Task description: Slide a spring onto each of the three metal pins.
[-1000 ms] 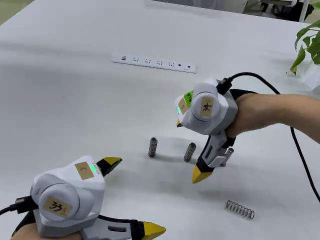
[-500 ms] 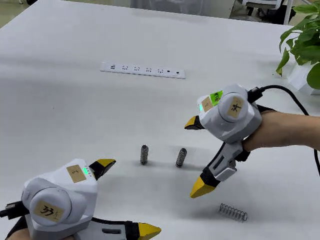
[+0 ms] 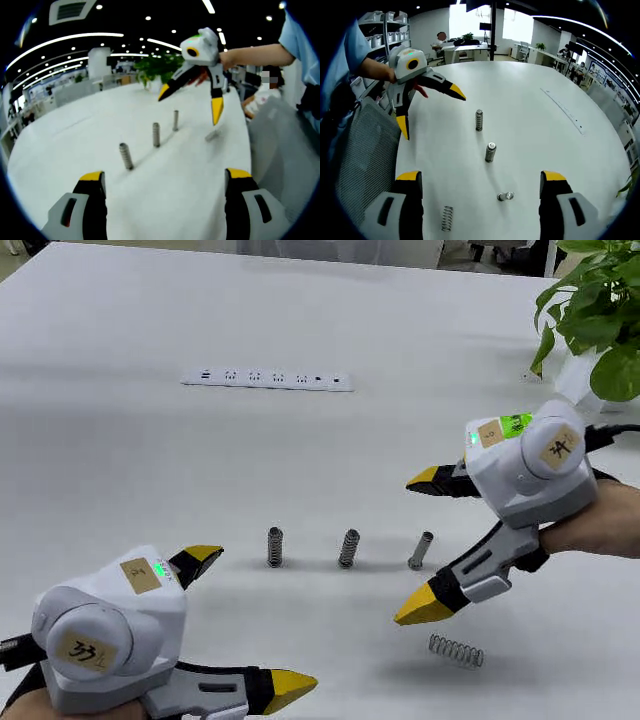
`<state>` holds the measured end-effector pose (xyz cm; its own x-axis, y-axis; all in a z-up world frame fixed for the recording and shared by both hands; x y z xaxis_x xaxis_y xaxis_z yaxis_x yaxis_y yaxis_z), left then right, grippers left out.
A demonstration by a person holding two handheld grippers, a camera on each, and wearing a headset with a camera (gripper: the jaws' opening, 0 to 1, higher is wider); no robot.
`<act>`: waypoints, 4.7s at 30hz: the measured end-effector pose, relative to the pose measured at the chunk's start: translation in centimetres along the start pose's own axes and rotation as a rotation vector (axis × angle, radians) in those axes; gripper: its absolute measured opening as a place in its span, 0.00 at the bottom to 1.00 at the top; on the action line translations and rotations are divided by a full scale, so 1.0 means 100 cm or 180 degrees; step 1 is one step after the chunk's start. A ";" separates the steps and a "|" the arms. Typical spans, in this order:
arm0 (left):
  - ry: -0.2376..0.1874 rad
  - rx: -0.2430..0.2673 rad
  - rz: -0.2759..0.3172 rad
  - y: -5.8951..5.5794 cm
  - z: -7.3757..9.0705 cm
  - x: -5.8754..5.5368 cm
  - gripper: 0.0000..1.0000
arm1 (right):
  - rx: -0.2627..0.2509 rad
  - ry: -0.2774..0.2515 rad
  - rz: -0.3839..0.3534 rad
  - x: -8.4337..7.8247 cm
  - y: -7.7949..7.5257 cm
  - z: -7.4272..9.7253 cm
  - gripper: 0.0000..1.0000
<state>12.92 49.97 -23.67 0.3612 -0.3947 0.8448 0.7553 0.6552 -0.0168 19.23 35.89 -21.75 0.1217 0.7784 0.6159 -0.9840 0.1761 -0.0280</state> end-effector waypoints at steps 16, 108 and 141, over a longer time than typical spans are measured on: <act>0.0038 -0.0031 -0.0075 -0.003 -0.001 0.003 1.00 | -0.0223 -0.0154 -0.0438 -0.039 0.020 0.025 0.99; 0.0523 -0.1655 -0.1697 -0.110 -0.136 0.040 0.26 | -0.0677 -0.0482 -0.1419 -0.122 0.082 0.066 0.95; 0.1140 -0.1830 -0.1961 -0.114 -0.144 0.032 0.13 | -0.0654 -0.0395 -0.1355 -0.123 0.090 0.066 0.95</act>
<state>13.34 31.94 -28.51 -0.1203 -0.8072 0.5779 0.9919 -0.1212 0.0371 8.02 23.87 -24.38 0.4789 0.5359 0.6953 -0.8027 0.5881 0.0996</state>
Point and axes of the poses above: the centre of the closed fingertips' face, and the gripper's own axes: z roughly backward along the fingers, y roughly to its left, x roughly out of its top, the point moved 2 cm from there along z, roughly backward along the fingers, and after that the axes turned 4 degrees about y, right-handed, at the moved point
